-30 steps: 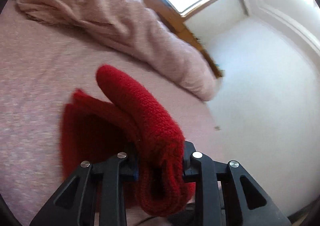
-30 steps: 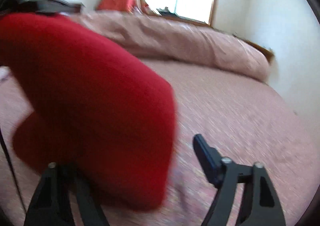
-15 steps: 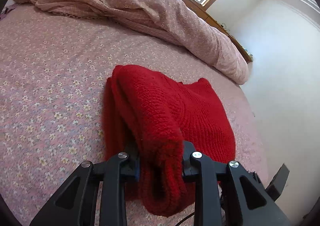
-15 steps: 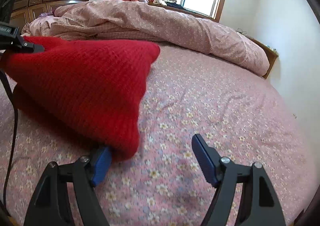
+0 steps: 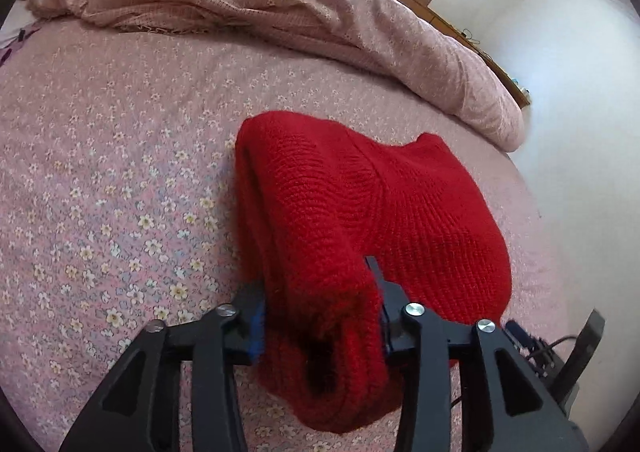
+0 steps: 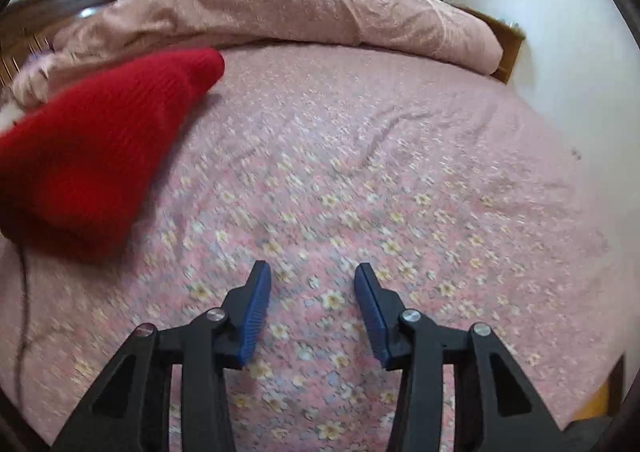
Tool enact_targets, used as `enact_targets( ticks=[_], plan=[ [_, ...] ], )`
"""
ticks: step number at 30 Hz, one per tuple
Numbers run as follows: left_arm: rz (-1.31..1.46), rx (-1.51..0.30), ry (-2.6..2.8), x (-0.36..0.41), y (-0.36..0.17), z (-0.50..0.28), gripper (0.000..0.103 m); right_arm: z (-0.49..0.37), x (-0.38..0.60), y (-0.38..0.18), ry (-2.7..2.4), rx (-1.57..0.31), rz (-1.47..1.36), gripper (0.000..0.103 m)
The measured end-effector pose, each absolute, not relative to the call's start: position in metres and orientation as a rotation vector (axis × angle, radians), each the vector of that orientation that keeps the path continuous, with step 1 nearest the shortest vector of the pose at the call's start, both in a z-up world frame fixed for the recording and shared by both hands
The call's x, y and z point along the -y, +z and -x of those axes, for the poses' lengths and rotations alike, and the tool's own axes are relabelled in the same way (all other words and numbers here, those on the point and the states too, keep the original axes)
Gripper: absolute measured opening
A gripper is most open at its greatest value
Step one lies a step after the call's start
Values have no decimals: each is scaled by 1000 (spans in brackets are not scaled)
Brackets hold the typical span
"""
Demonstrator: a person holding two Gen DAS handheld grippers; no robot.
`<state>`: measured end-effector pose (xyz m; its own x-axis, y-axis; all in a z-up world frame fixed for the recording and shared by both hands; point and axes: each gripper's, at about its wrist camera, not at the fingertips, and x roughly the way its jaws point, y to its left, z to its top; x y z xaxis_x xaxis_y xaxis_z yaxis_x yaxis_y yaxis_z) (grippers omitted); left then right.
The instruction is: Fold small clothes
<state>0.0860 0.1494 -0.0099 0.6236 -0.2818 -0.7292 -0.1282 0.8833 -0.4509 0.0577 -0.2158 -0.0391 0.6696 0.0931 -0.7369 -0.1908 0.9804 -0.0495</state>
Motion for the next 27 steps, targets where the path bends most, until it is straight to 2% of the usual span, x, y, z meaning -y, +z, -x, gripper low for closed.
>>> enact_targets(
  ticks=[6, 10, 12, 13, 14, 21, 27],
  plan=[
    [437, -884, -131, -138, -4, -57, 38, -61, 170, 3, 373, -665, 172, 39],
    [371, -865, -136, -123, -2, -64, 38, -66, 120, 32, 595, -530, 193, 38],
    [369, -852, -148, -118, -2, -69, 38, -68, 95, 34, 736, -518, 199, 23],
    [362, -844, -145, -117, -1, -72, 38, -71, 84, 31, 716, -555, 220, 3],
    [354, -837, -138, -117, -1, -75, 38, -77, 74, 22, 686, -609, 247, 0],
    [478, -897, -180, -142, -10, -71, 37, -77, 74, -18, 698, -683, 308, 0],
    [442, -799, -127, -147, 28, -24, 36, -77, 87, 3, 731, -629, 261, 0]
  ],
)
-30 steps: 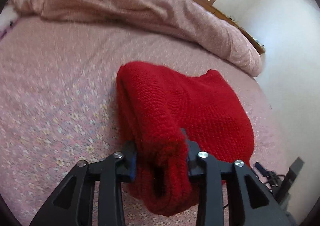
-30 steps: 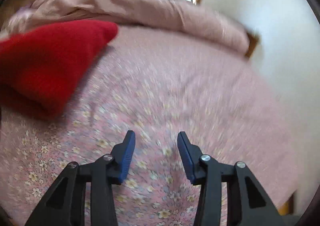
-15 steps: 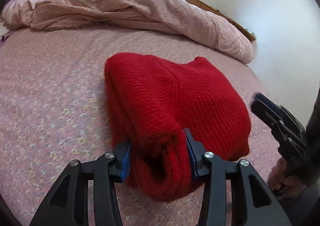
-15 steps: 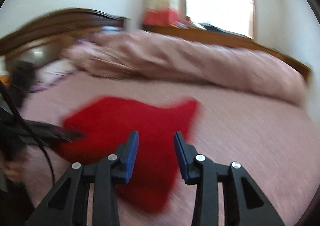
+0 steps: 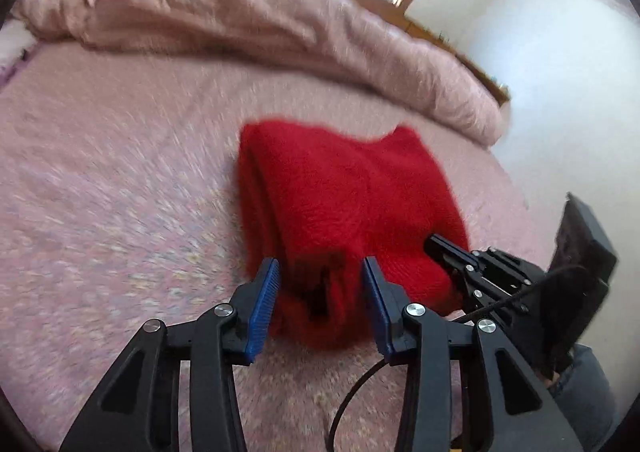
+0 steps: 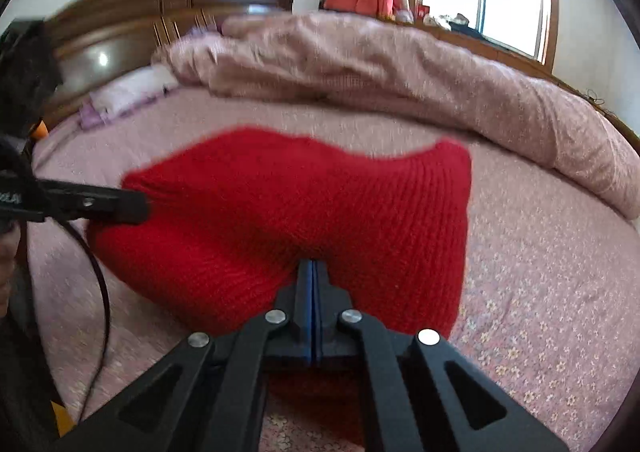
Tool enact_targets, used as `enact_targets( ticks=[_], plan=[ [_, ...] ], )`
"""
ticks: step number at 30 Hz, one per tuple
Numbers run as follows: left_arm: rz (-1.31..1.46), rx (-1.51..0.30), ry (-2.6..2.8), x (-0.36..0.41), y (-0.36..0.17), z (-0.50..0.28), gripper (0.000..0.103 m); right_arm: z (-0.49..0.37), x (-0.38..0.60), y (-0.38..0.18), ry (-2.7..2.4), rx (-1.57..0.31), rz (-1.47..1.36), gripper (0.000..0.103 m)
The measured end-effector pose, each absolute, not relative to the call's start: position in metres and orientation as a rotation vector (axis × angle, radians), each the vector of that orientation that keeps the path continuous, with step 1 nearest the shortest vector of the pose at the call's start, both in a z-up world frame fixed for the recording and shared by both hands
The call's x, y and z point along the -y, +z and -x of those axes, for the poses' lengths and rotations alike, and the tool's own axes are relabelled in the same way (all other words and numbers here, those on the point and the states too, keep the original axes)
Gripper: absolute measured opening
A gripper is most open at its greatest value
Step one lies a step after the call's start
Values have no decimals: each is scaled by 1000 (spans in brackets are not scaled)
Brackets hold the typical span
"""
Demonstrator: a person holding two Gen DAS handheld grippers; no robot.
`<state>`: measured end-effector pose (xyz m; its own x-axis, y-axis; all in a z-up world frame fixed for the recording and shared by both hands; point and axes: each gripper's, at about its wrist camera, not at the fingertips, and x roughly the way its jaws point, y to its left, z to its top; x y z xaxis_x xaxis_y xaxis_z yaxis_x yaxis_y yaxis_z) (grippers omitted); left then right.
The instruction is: Fold small clothes
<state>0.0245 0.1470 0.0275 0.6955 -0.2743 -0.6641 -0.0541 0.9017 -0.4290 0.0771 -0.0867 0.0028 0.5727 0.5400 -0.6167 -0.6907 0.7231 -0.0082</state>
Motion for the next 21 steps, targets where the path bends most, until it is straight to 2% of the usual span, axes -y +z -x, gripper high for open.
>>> enact_targets(
  ticks=[4, 9, 10, 14, 17, 19, 21],
  plan=[
    [427, -673, -88, -155, 62, -2, 36, -82, 116, 21, 739, -603, 99, 0],
    [425, -644, -123, -138, 85, -50, 36, -124, 145, 21, 741, -671, -119, 0],
    [417, -658, -143, -128, 85, -67, 36, -130, 146, 18, 751, -687, -143, 3],
    [405, -745, -211, -90, 61, -101, 23, -136, 136, 9, 760, -701, -119, 4],
    [358, -716, -160, -74, 35, -103, 18, -135, 119, -6, 731, -746, 13, 4],
    [322, -758, -115, -73, 16, -110, 13, -140, 117, -22, 735, -783, -10, 2],
    [338, -777, -103, -76, 4, -113, 12, -141, 118, -27, 750, -787, -12, 1]
  ],
)
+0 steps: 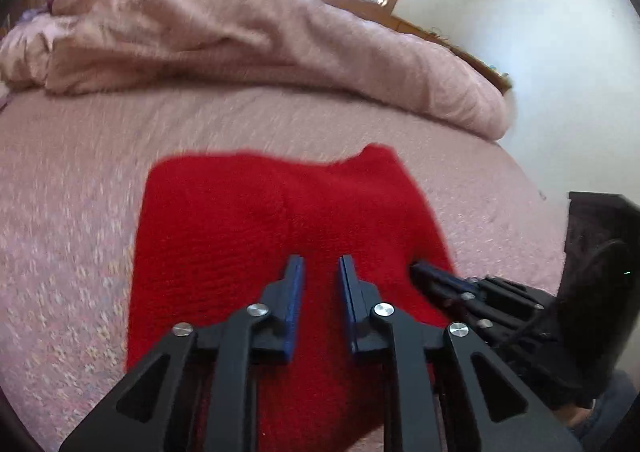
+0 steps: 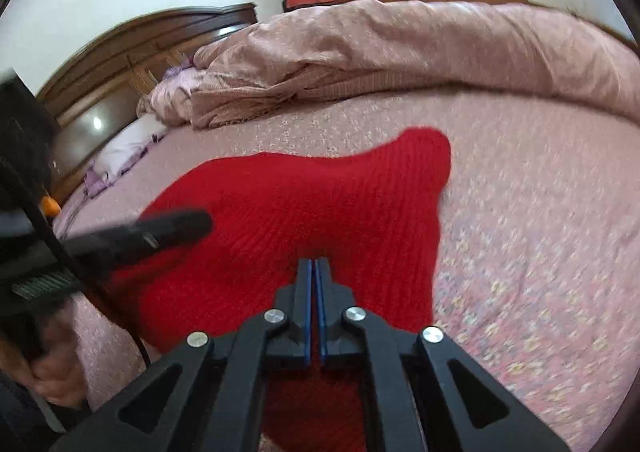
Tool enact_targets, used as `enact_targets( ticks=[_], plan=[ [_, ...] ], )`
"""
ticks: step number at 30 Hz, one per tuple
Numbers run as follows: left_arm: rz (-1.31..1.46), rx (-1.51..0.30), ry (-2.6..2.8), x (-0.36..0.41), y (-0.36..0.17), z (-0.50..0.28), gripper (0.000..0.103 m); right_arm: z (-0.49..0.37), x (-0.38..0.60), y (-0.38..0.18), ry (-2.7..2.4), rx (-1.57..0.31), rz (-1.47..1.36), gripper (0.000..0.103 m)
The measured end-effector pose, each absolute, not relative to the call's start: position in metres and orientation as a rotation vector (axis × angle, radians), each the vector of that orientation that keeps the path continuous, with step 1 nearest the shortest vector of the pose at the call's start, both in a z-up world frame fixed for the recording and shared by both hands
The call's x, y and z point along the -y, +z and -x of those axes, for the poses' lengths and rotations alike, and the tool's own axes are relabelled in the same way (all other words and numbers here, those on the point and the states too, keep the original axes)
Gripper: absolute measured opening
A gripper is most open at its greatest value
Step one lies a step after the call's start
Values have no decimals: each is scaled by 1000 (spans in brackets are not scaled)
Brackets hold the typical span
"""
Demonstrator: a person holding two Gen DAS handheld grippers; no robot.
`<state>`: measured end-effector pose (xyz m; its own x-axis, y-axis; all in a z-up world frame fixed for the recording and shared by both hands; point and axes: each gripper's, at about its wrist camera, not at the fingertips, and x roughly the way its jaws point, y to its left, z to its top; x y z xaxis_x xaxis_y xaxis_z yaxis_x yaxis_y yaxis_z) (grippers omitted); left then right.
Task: Fold small clothes
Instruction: 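Press the red bundle flat with both closed tools, then open them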
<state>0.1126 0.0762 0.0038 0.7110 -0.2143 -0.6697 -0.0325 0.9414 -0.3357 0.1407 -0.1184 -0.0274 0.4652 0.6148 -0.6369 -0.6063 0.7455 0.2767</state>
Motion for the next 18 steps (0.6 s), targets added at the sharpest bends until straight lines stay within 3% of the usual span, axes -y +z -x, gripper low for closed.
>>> enact_targets(
  ticks=[11, 18],
  plan=[
    [303, -758, -140, -76, 23, -76, 12, -94, 143, 11, 808, -691, -115, 4],
    [207, -877, -114, -71, -11, -64, 11, -97, 122, -43, 803, -889, 13, 0]
  ],
)
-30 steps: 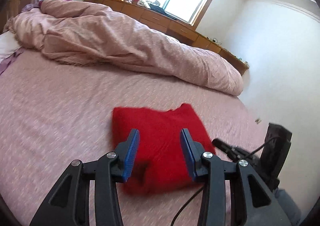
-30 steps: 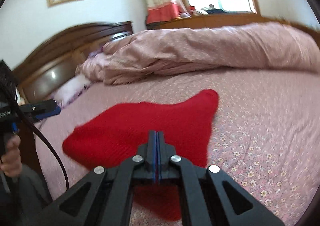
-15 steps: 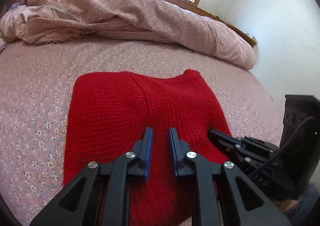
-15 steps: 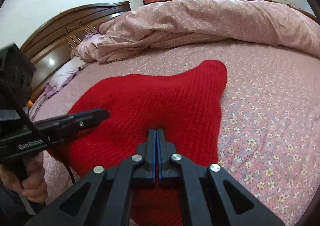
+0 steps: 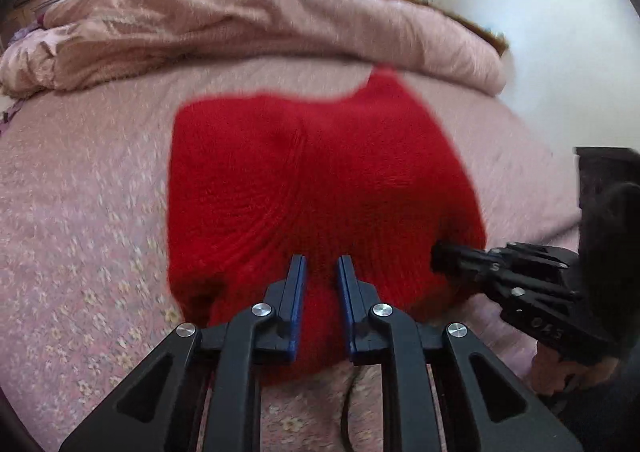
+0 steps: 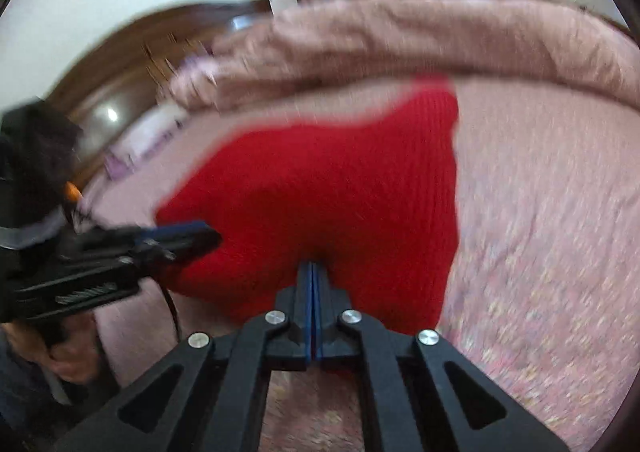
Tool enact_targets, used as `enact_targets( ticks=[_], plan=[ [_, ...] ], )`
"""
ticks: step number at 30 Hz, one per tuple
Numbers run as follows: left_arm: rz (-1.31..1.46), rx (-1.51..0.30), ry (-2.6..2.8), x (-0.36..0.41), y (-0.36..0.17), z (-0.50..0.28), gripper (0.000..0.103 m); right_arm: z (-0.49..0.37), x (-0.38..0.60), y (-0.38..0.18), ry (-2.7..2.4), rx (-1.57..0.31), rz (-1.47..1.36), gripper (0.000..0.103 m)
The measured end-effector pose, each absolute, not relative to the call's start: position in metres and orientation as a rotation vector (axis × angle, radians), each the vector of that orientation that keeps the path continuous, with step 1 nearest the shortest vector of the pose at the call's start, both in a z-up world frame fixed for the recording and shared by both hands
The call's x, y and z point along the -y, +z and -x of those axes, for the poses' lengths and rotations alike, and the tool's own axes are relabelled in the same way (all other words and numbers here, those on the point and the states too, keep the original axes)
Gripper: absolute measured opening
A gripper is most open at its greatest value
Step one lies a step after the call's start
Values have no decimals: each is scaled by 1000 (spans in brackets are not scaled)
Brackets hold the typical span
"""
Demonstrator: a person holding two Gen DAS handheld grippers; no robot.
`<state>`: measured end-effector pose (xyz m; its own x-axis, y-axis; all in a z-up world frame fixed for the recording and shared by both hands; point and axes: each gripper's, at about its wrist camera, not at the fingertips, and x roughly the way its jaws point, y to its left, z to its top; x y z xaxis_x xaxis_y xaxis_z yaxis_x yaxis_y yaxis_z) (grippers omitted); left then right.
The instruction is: Fold small clothes
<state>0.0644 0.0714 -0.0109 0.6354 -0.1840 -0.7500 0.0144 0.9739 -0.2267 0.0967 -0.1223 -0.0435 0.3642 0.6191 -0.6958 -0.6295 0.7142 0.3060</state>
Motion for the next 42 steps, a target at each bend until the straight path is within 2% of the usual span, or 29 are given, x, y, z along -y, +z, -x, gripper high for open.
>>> enact_targets(
  ticks=[3, 13, 18, 19, 20, 22, 29, 30, 31, 32, 33, 34, 35, 36, 37, 38, 40, 42],
  plan=[
    [206, -870, -129, -74, -14, -64, 11, -89, 117, -42, 792, -841, 96, 0],
    [145, -819, -115, -69, 4, -42, 10, -78, 123, -28, 744, -840, 125, 0],
    [150, -847, -85, -75, -7, -37, 10, -71, 134, -21, 699, -831, 122, 0],
    [141, -855, -79, -75, -10, -39, 10, -75, 133, -30, 703, -863, 154, 0],
    [143, -870, -70, -78, -17, -43, 5, -80, 134, -36, 710, -892, 141, 0],
    [183, -882, -68, -83, -24, -46, 5, -86, 138, -40, 730, -909, 104, 0],
    [168, -834, -79, -82, -9, -37, 4, -73, 142, -27, 782, -827, 128, 1],
    [185, -805, -93, -78, 0, -31, 5, -70, 139, -21, 791, -817, 150, 5],
    [206, -762, -122, -77, 11, -25, 5, -67, 139, -15, 811, -806, 163, 17],
    [225, -720, -158, -76, 23, -21, 8, -65, 140, -7, 834, -792, 152, 36],
    [242, -681, -187, -77, 34, -19, 10, -65, 143, 0, 840, -773, 129, 47],
    [251, -662, -193, -78, 40, -18, 15, -66, 146, 5, 837, -758, 112, 65],
    [270, -644, -196, -82, 48, -21, 24, -68, 150, 11, 836, -740, 92, 70],
    [291, -634, -202, -87, 53, -25, 28, -71, 154, 15, 836, -727, 70, 70],
    [307, -637, -192, -90, 57, -30, 37, -76, 161, 19, 831, -716, 37, 70],
    [326, -646, -183, -98, 59, -35, 48, -82, 169, 22, 823, -711, -4, 74],
    [393, -680, -195, -110, 58, -47, 63, -98, 188, 22, 811, -707, -114, 82],
    [484, -719, -213, -126, 51, -61, 65, -113, 200, 17, 783, -709, -183, 91]
  ],
)
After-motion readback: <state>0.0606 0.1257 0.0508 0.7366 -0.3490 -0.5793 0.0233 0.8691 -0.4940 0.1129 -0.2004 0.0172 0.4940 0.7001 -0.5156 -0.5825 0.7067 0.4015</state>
